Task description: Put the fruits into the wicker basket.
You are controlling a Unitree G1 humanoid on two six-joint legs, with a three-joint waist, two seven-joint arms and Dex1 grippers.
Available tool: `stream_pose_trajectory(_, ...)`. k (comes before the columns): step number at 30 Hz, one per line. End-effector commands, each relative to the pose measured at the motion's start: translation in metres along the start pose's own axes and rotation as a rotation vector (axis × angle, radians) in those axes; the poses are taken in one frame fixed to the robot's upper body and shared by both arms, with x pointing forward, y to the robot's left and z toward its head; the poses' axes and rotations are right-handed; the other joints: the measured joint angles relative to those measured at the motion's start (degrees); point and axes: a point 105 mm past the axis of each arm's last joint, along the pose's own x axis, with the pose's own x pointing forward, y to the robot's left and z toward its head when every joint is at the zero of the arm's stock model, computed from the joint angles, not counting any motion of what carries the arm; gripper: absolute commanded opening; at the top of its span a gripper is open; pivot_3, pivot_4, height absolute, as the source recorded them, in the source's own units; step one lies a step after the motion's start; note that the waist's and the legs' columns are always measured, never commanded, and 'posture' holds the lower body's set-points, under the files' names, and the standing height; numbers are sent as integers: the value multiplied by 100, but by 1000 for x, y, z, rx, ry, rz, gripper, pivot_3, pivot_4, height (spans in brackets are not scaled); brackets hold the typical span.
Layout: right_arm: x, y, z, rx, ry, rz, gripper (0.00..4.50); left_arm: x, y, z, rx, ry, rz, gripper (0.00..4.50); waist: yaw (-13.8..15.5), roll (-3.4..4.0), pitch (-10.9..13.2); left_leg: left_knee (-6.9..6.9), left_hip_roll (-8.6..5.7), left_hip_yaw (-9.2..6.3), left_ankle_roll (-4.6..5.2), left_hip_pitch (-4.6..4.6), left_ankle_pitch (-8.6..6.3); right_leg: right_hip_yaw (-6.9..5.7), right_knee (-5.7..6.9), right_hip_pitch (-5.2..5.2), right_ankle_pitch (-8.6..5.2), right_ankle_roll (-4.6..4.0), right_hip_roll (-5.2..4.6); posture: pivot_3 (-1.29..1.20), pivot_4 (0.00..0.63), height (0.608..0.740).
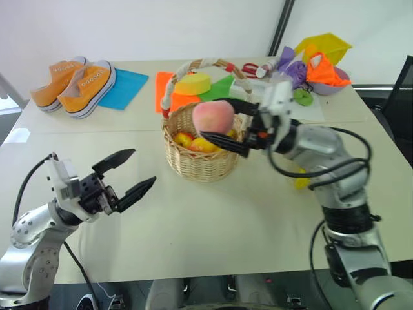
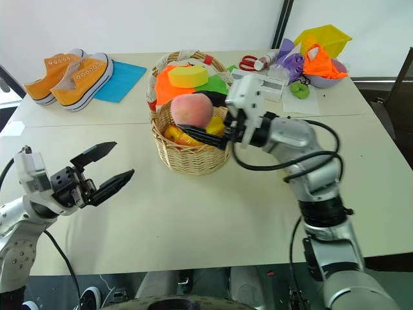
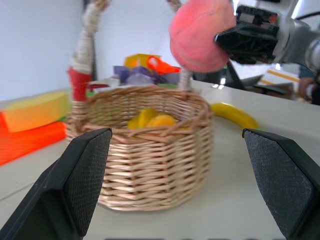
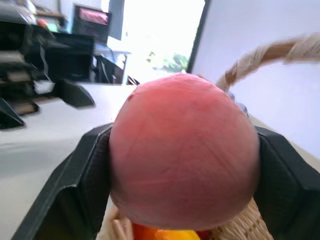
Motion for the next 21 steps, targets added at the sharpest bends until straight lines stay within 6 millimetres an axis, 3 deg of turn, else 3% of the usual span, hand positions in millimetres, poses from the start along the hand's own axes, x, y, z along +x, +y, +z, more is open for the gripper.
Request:
stream_pose_trajectory(1,11,-15,-3,-48,-6,-103,3723,7,-5,4,30,-13,-5,4500,-11,1,0,1,0,3,0,0,0,1,2,-1,0,0,0,0,150,740)
stream_pose_trajectory(2,10,-16,-3,-48,-9,-109,4298,8,-7,4,29,-14,-6,4500,-1,1,0,1,0,3,0,0,0,1,5,-2,0,0,0,0,150,740)
stream_pose_trajectory(3,9,-16,-4,-49,-13,-111,4467,9,-8,4,29,-15,-7,4500,7,1,1,1,0,3,0,0,0,1,7,-2,1,0,0,0,150,740)
stream_pose_trajectory(8,-5,-7,5,-30,-55,-66,4467,9,-11,4,15,-15,-10,4500,-6,1,1,0,1,2,0,1,0,1,10,-4,1,1,0,0,150,740)
stream_pose_trajectory(12,-38,1,30,82,-161,-27,4467,10,-17,2,0,-3,-54,4500,-2,2,1,0,2,2,1,1,0,1,12,-4,1,1,0,0,150,740)
stream_pose_trajectory(15,-76,4,10,137,-15,-65,4467,14,-23,-1,-13,8,-108,4500,68,1,0,0,2,-2,3,1,-2,0,6,1,0,0,-4,0,150,740)
stream_pose_trajectory(19,-132,-30,-40,145,296,-378,4467,22,-32,-2,-29,0,-175,4500,85,7,-2,0,2,5,5,2,-3,3,-10,5,-10,-21,-8,0,150,740)
stream_pose_trajectory(21,-158,-45,-55,172,383,-552,4467,25,-34,-2,-34,-5,-204,4500,90,7,-2,0,3,8,4,4,-3,4,-6,4,-10,-22,-8,0,150,740)
